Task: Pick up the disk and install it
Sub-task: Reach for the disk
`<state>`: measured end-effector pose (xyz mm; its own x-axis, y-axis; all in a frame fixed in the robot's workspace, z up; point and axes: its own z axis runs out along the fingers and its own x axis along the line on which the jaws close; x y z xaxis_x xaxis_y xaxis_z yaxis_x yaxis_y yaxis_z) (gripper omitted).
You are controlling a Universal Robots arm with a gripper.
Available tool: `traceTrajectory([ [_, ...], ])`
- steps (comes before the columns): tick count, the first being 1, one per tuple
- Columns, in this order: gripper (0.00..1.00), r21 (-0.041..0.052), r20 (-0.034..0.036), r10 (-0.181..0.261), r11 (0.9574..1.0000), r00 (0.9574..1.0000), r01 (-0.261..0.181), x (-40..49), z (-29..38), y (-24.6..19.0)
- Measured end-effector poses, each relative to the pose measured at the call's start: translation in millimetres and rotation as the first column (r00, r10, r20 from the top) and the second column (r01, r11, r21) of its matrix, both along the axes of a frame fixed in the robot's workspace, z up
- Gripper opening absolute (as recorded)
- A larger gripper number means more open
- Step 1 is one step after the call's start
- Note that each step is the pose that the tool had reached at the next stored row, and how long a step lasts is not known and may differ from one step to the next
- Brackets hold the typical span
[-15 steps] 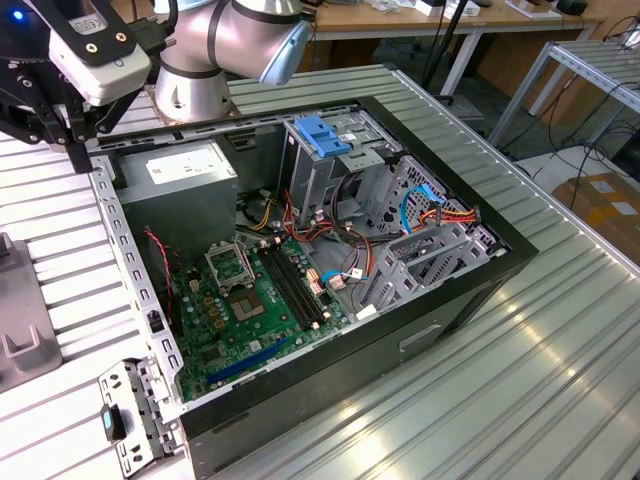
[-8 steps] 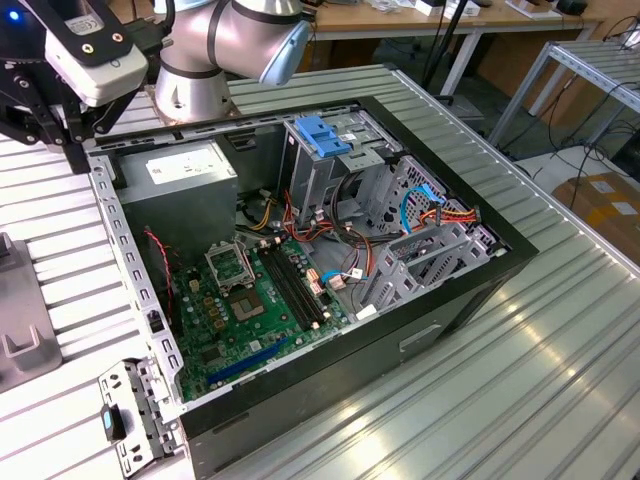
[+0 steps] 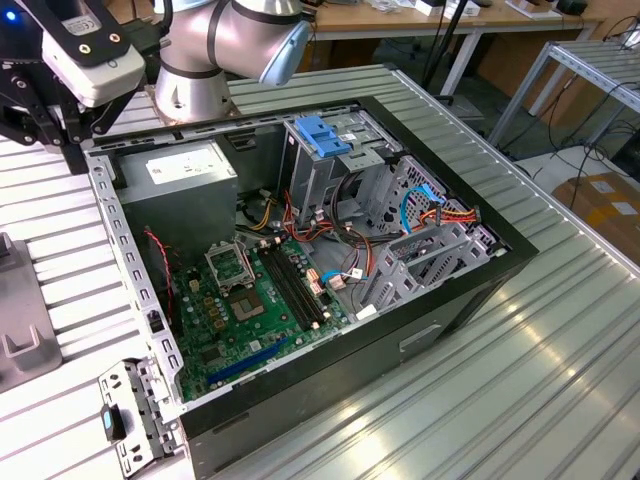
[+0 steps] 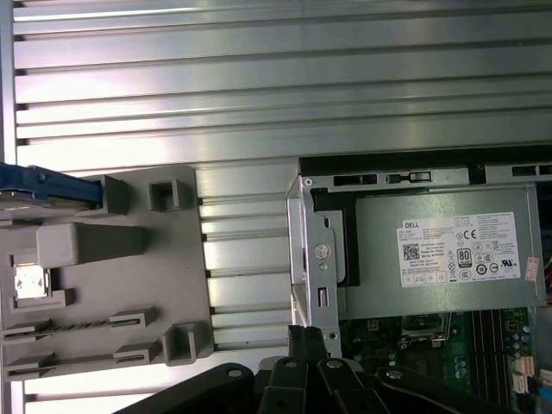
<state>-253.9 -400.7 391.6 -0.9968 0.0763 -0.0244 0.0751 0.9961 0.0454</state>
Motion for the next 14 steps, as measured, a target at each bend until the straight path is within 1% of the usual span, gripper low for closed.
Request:
traceTrajectory([
  [14,0.1,0.0,0.0,0.0,1.0,1.0,0.0,-3.4,-0.3,0.0],
])
